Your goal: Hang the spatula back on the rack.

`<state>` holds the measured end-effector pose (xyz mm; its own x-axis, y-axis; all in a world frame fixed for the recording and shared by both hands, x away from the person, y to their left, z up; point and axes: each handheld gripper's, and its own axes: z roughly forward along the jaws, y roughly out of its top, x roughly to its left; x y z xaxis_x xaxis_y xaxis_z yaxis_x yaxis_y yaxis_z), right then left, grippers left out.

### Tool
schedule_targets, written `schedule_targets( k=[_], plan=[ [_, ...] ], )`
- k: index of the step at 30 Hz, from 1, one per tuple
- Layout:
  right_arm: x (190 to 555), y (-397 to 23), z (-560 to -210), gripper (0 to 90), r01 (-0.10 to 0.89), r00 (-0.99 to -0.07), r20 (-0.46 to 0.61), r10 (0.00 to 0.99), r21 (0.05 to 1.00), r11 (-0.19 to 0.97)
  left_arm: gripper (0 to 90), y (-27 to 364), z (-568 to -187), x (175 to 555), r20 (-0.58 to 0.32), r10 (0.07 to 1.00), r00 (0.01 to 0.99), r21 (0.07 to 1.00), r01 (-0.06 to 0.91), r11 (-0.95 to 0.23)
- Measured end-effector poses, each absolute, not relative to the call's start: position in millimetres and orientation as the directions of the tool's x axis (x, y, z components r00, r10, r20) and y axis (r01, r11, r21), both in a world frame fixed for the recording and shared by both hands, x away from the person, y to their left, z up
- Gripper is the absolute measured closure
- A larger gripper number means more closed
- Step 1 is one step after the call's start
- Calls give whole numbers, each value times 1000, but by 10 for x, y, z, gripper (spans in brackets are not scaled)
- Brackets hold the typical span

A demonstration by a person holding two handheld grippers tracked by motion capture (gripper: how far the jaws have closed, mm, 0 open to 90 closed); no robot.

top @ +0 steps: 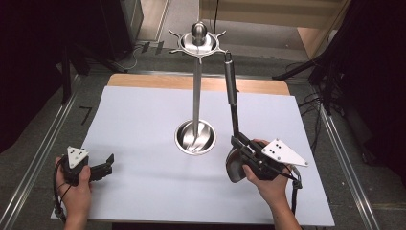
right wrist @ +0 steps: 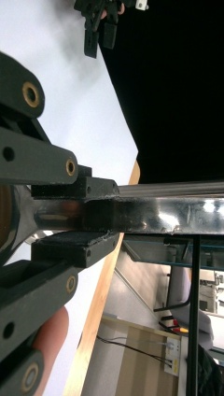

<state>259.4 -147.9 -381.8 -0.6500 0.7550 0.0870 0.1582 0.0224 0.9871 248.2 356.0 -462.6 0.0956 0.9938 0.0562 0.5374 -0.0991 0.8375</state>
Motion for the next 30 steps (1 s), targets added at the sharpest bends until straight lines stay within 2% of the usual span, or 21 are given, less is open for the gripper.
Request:
schedule_targets(
  k=[17, 26, 30],
  plan=[
    [2681, -1475, -3821, 745, 198, -654, 132, 745, 980, 0, 13, 3559, -4626, 2482, 56, 994, 95, 837, 538, -99],
    [2683, -1552, -3784, 691, 208, -641, 163, 750, 978, -34, 13, 3557, -4628, 2482, 58, 994, 94, 839, 536, -100],
    [2702, -1581, -3802, 640, 217, -628, 172, 759, 975, -42, 13, 3558, -4627, 2482, 57, 994, 94, 839, 536, -99]
  ],
)
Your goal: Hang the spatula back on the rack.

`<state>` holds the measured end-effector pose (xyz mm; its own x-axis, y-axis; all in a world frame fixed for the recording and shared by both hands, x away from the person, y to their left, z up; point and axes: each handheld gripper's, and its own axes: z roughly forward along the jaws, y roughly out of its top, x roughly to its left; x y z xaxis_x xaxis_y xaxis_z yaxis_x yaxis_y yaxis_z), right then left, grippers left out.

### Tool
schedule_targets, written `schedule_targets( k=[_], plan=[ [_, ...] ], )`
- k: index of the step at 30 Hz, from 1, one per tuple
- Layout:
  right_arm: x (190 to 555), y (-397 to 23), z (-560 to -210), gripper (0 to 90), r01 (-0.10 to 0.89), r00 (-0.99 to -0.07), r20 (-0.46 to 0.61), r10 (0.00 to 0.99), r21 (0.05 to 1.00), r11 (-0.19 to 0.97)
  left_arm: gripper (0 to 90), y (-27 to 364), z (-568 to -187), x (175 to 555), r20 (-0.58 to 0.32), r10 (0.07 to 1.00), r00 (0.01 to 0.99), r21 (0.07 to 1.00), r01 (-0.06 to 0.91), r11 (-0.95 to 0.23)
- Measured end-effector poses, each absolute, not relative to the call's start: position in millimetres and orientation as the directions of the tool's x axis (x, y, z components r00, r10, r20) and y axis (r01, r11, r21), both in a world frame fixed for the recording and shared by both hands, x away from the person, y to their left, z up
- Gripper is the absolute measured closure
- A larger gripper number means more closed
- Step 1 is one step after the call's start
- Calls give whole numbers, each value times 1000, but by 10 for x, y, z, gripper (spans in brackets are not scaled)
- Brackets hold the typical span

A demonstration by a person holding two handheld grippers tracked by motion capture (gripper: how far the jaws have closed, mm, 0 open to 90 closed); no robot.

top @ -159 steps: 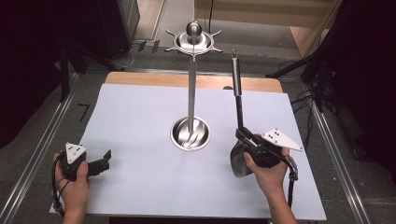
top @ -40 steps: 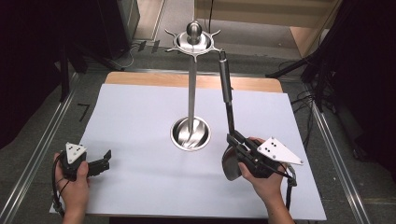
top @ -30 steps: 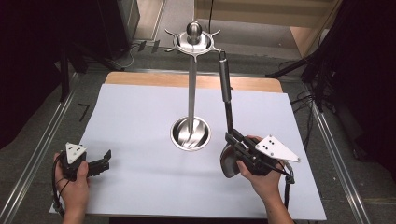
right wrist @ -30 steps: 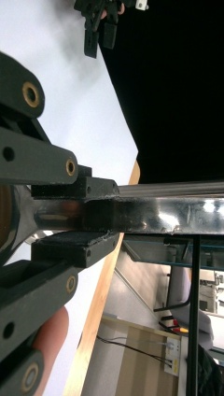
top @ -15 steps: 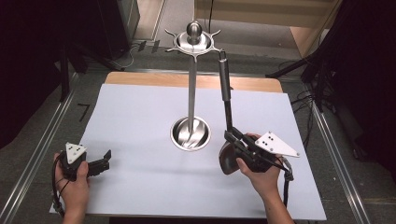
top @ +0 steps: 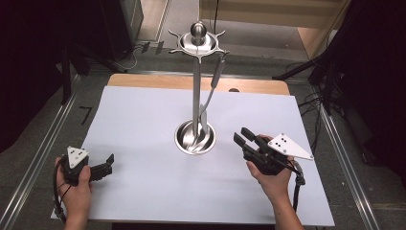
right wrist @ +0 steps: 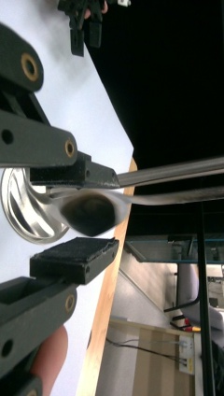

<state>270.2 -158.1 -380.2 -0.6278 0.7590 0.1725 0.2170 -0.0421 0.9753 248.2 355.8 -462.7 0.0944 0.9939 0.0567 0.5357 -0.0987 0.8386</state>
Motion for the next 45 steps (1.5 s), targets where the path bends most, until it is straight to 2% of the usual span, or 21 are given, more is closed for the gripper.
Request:
schedule_targets(
  k=[4, 7, 15, 20, 24, 35, 45],
  plan=[
    [2724, -1609, -3826, 565, 225, -611, 178, 772, 973, -46, 13, 3559, -4626, 2481, 56, 994, 95, 838, 536, -99],
    [2752, -1652, -3853, 471, 241, -590, 188, 785, 969, -51, 13, 3560, -4626, 2481, 56, 994, 96, 838, 536, -99],
    [2837, -1793, -3982, 251, 296, -494, 181, 851, 955, -32, 13, 3560, -4626, 2481, 57, 994, 94, 838, 537, -99],
    [2884, -1849, -4088, 148, 324, -424, 160, 891, 946, -15, 13, 3561, -4625, 2480, 57, 994, 94, 838, 537, -99],
    [2917, -1907, -4180, 146, 348, -357, 145, 923, 938, -13, 13, 3560, -4625, 2479, 58, 994, 94, 838, 537, -100],
    [2944, -2199, -4389, 148, 398, -259, 156, 953, 916, -42, 13, 3557, -4628, 2476, 59, 994, 94, 842, 529, -100],
    [2950, -2407, -4524, 149, 428, -208, 140, 968, 903, -38, 13, 3559, -4627, 2475, 56, 994, 92, 842, 531, -96]
  ],
)
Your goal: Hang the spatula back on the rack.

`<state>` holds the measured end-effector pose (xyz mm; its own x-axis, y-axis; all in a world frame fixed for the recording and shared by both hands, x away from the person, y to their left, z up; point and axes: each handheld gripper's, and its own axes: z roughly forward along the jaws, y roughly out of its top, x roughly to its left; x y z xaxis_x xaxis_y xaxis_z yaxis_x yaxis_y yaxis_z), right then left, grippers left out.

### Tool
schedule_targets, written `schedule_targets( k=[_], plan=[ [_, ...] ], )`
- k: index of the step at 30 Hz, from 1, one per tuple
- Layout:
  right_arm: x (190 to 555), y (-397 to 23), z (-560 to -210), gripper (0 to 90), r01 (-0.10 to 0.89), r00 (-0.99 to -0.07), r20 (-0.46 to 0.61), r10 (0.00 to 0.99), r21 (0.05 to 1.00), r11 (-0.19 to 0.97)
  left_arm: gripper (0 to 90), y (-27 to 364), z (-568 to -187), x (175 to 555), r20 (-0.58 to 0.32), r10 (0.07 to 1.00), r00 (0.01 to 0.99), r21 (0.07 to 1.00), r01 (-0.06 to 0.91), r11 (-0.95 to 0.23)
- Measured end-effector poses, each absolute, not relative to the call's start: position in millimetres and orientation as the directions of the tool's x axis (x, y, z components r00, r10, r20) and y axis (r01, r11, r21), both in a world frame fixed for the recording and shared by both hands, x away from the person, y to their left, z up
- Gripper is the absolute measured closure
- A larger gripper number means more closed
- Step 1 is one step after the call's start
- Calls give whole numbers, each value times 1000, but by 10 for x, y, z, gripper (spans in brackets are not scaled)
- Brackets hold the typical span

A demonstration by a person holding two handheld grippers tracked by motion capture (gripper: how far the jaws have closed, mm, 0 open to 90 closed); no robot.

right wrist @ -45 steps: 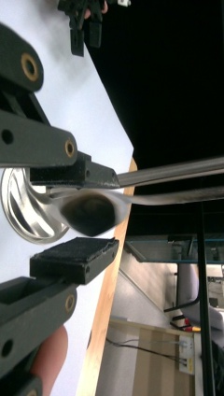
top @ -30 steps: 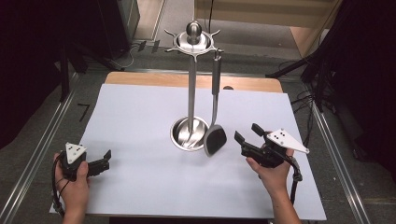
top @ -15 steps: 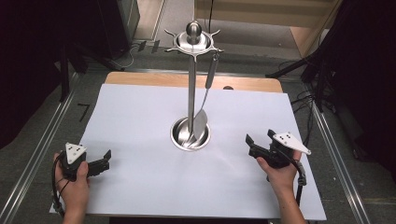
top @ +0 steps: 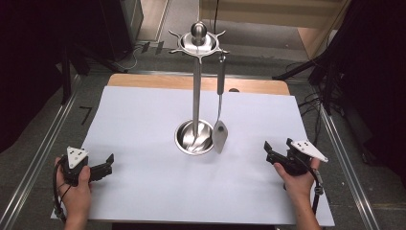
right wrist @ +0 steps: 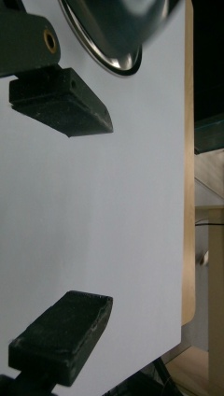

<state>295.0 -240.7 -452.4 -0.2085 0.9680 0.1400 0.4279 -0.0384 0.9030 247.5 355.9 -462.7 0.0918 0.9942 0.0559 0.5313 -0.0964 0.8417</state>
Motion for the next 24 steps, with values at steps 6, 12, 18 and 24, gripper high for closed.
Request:
schedule_targets(
  k=[6, 12, 18, 24],
  plan=[
    [2945, -2524, -4603, 149, 447, -181, 123, 976, 894, -30, 13, 3558, -4627, 2475, 58, 994, 93, 842, 531, -98],
    [2923, -2650, -4661, 149, 461, -154, 123, 980, 886, -39, 13, 3559, -4627, 2474, 57, 994, 92, 843, 530, -97],
    [2879, -2782, -4711, 149, 473, -129, 118, 985, 880, -44, 13, 3559, -4627, 2474, 57, 994, 92, 843, 529, -97],
    [2829, -2900, -4744, 149, 486, -109, 114, 987, 873, -47, 13, 3558, -4629, 2475, 57, 994, 91, 844, 528, -97]
  ],
)
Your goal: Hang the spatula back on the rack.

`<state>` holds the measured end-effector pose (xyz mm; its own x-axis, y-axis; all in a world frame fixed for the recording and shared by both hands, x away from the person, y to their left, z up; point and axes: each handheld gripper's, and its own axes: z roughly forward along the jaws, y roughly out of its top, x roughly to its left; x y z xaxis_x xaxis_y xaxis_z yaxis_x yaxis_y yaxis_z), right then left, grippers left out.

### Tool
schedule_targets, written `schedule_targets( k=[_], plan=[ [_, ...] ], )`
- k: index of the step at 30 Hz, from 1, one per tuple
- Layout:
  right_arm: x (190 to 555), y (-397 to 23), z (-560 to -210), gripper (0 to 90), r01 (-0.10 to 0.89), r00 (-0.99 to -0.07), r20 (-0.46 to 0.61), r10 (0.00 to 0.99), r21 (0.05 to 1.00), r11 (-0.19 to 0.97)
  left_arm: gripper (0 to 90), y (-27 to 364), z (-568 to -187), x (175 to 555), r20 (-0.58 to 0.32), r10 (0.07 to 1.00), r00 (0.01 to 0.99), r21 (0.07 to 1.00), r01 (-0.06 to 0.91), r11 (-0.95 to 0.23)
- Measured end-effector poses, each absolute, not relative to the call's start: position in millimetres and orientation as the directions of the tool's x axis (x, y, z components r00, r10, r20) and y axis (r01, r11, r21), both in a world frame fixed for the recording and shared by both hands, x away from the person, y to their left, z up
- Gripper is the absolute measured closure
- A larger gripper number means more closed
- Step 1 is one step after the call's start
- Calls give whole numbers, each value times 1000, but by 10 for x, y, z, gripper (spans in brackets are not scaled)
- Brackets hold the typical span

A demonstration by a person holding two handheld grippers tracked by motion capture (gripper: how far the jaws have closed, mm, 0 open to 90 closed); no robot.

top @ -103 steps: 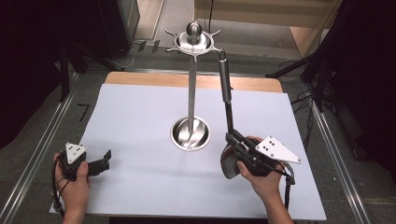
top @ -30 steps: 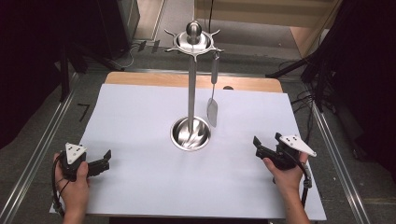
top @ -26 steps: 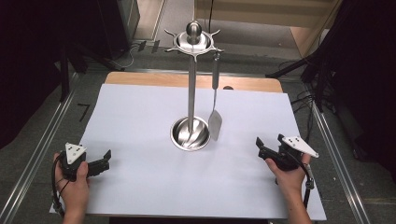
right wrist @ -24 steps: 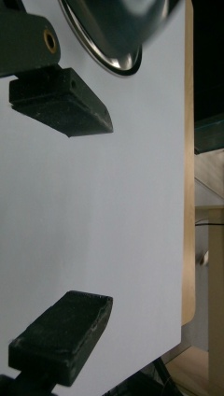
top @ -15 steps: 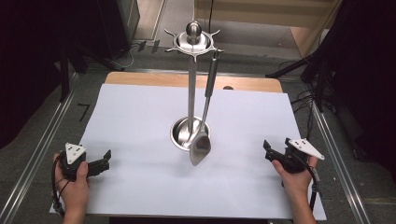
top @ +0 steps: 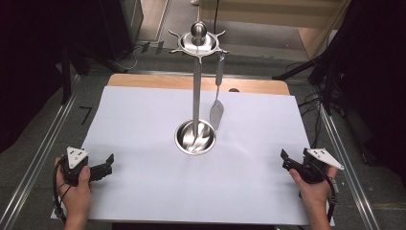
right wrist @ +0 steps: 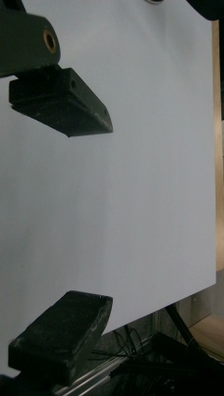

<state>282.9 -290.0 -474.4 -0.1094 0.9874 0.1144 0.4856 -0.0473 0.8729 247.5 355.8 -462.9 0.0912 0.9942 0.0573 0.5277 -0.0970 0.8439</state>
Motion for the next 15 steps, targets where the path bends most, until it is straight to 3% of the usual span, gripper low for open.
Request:
schedule_targets(
  k=[15],
  plan=[
    [2634, -3182, -4778, 148, 498, -62, 121, 991, 864, -74, 13, 3558, -4629, 2475, 58, 994, 93, 844, 527, -99]
  ],
)
